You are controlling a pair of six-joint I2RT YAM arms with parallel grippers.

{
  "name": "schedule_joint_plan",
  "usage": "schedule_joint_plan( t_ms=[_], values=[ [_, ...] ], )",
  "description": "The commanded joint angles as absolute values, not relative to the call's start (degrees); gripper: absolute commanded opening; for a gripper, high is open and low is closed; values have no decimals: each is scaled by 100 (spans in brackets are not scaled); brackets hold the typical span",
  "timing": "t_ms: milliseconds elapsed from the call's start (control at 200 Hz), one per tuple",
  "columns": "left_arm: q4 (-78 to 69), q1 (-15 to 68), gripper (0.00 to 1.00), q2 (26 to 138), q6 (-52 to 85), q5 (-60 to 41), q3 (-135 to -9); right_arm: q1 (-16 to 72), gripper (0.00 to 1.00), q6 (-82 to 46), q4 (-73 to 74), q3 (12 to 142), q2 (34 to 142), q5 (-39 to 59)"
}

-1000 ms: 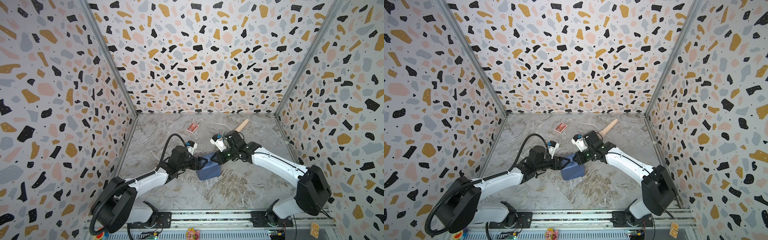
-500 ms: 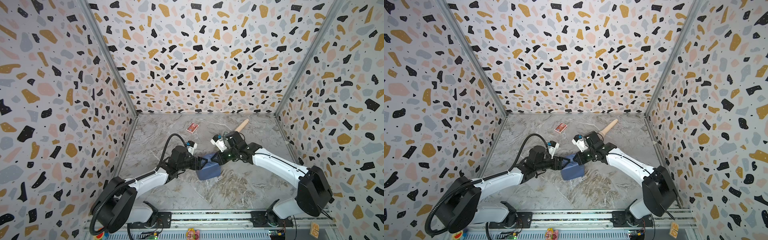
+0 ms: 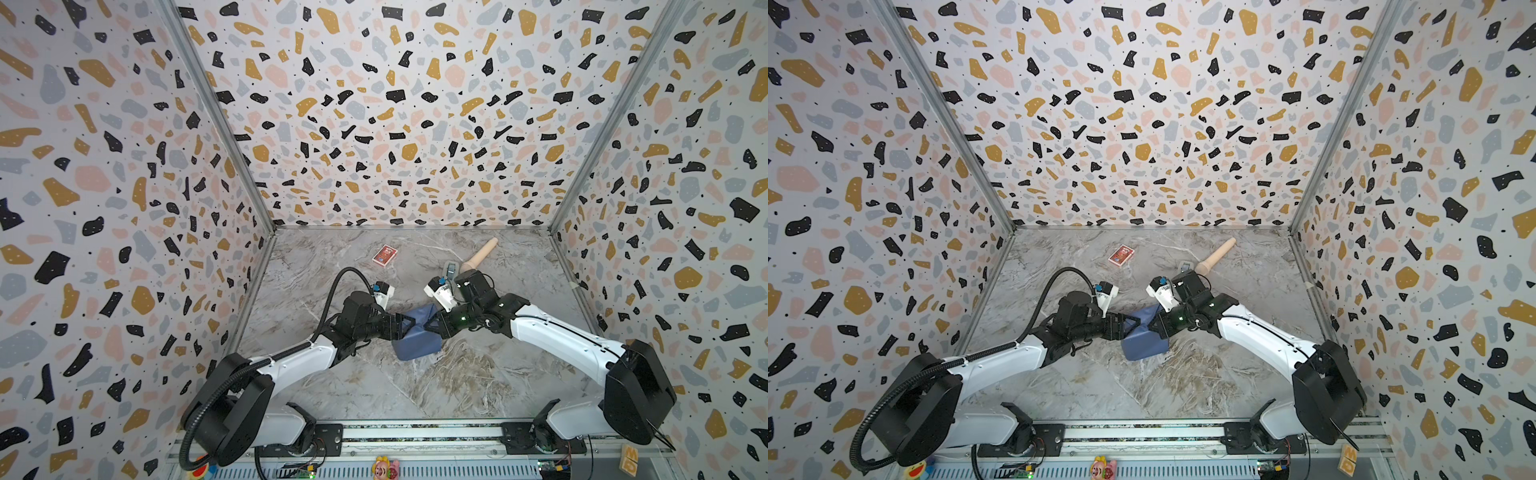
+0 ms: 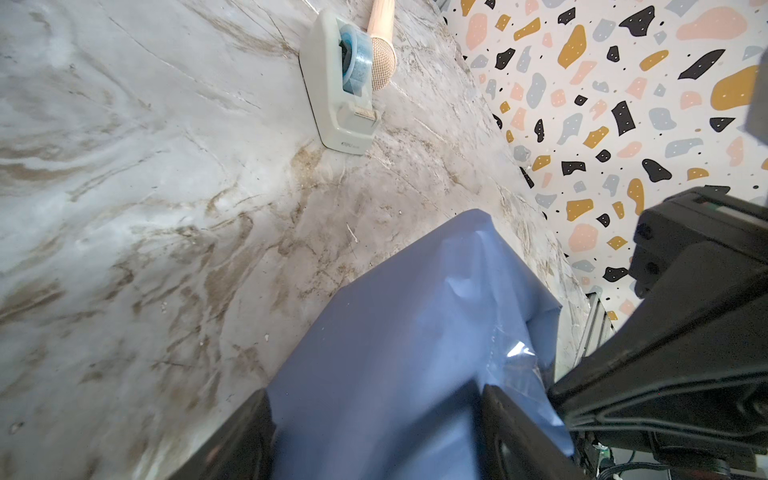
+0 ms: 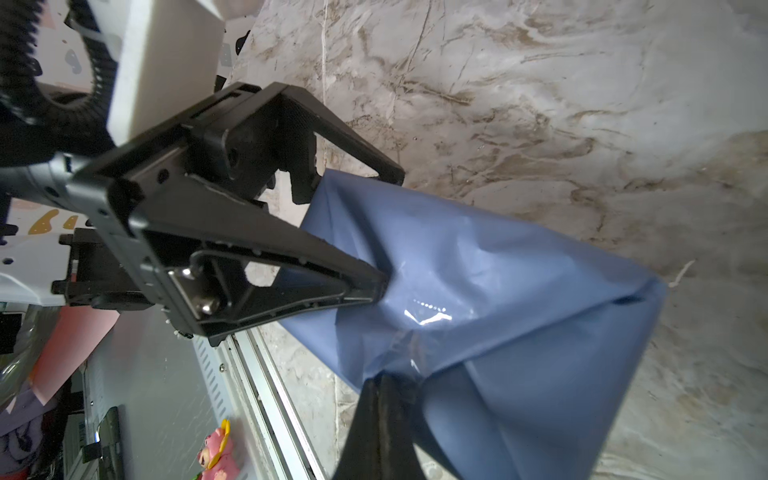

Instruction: Wrap the gift box in paper

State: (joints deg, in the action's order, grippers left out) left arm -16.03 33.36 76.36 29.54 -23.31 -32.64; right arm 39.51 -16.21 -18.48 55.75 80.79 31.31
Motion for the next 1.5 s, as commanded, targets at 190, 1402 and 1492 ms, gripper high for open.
schedule_joint_plan(
  t_ms=[190, 1402, 1492],
  values=[
    [-775, 3371, 80, 7671, 3056, -2114, -3402, 3936, 4, -1444, -2152, 5155, 7250, 3454],
    [-621, 2440, 90, 5956, 3239, -413, -3580, 3671, 9, -2019, -84, 5750, 8485, 2945],
    [-1025, 2426, 90, 6113, 3571, -558, -3461, 3338, 17, -2253, 129, 5515, 8313, 2897]
  ],
)
